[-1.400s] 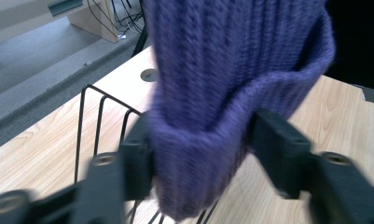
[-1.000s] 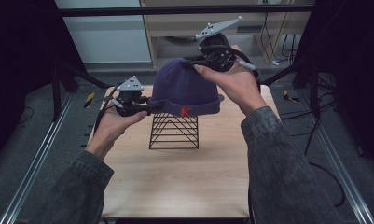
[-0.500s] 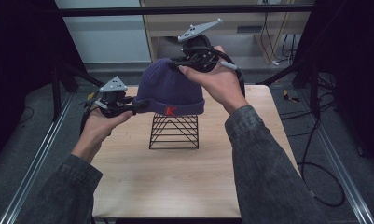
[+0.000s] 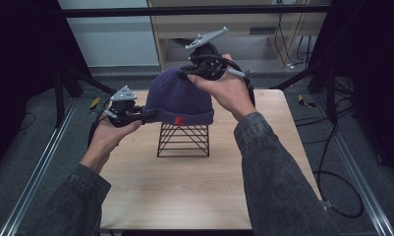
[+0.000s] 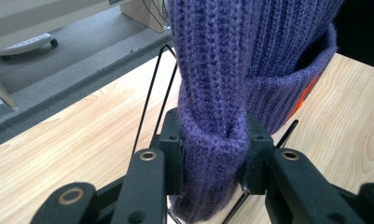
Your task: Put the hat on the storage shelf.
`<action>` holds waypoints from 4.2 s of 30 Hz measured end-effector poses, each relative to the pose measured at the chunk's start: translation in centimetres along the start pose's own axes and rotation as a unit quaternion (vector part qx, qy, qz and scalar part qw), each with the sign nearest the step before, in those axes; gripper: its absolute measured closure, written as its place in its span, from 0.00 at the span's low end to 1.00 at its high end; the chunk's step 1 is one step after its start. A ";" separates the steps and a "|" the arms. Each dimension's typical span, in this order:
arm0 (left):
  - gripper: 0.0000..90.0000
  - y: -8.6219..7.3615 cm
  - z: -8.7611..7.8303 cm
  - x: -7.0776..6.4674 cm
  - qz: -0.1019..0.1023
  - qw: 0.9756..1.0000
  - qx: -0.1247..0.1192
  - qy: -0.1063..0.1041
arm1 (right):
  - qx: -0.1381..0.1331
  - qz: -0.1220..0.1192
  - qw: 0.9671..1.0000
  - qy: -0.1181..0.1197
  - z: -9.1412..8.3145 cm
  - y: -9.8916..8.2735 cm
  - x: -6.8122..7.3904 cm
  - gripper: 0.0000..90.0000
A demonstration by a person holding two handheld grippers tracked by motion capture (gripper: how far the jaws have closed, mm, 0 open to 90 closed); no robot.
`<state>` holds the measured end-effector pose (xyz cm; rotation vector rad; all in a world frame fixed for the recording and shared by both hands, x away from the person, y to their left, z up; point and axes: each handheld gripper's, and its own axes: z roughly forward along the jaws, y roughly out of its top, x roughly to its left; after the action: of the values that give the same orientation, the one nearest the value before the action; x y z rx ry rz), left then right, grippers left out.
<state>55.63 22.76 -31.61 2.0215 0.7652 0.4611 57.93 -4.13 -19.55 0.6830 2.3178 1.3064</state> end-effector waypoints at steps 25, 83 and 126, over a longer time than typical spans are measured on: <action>0.75 -2.4 1.9 -0.2 -0.001 1.000 0.026 -0.003 | 0.034 0.009 0.999 0.012 1.5 -3.4 0.0 0.88; 0.64 -9.6 5.2 -0.6 -0.047 0.996 0.060 -0.037 | 0.097 0.013 0.994 0.039 5.6 -9.1 2.2 0.88; 0.74 -11.1 5.4 -0.4 -0.057 0.995 0.083 -0.015 | 0.093 0.027 0.994 0.041 5.8 -9.9 2.7 0.71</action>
<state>54.72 23.71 -43.88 2.1180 0.9214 0.3092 56.80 -3.10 -31.22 0.7690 2.5271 1.1717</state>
